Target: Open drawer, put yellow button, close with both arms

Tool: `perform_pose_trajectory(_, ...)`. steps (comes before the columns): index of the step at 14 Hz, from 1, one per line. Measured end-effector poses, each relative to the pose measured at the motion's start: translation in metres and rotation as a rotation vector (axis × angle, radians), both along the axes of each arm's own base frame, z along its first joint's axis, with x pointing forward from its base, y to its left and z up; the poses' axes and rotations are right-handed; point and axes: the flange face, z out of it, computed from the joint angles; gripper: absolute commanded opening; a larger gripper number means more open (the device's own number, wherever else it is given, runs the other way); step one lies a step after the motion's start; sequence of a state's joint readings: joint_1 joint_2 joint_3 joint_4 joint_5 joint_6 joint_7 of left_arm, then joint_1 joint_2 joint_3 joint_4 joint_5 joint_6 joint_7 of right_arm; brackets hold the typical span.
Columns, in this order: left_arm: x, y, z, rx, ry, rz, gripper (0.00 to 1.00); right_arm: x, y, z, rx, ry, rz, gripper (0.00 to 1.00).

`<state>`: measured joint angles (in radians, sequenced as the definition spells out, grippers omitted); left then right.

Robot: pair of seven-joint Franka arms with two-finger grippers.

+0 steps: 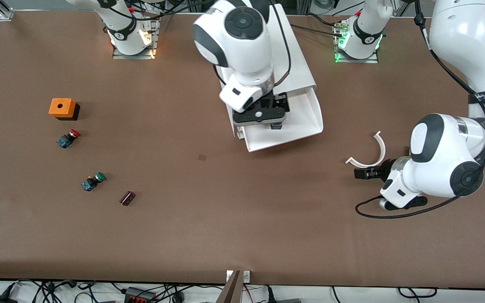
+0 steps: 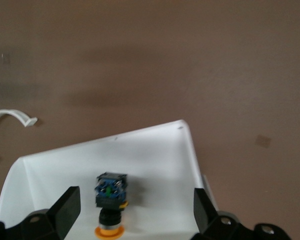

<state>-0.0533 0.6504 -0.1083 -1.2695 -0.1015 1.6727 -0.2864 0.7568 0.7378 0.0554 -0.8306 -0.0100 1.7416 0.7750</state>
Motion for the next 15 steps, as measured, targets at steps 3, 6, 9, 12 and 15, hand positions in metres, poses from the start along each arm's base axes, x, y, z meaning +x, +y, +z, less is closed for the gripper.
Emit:
perform_pose_trajectory(3, -0.011, -0.053, -0.001, -0.025, -0.069, 0.042, 1.0, 0.041, -0.067, 0.022, -0.05, 0.006, -0.003, 1.0)
perform_pose_trajectory(6, -0.039, -0.111, -0.006, -0.057, -0.116, 0.084, 1.0, 0.092, -0.162, 0.028, -0.12, 0.046, 0.035, 1.0)
perform_pose_trajectory(9, -0.07, -0.163, -0.003, -0.054, -0.113, 0.087, 1.0, 0.136, -0.27, 0.03, -0.153, 0.089, 0.058, 1.0)
perform_pose_trajectory(12, -0.097, -0.212, -0.003, -0.001, -0.114, 0.083, 1.0, 0.158, -0.369, 0.028, -0.165, 0.157, 0.024, 1.0)
perform_pose_trajectory(15, -0.121, -0.242, -0.012, 0.018, -0.095, 0.068, 1.0, 0.162, -0.42, 0.034, -0.163, 0.185, -0.033, 1.0)
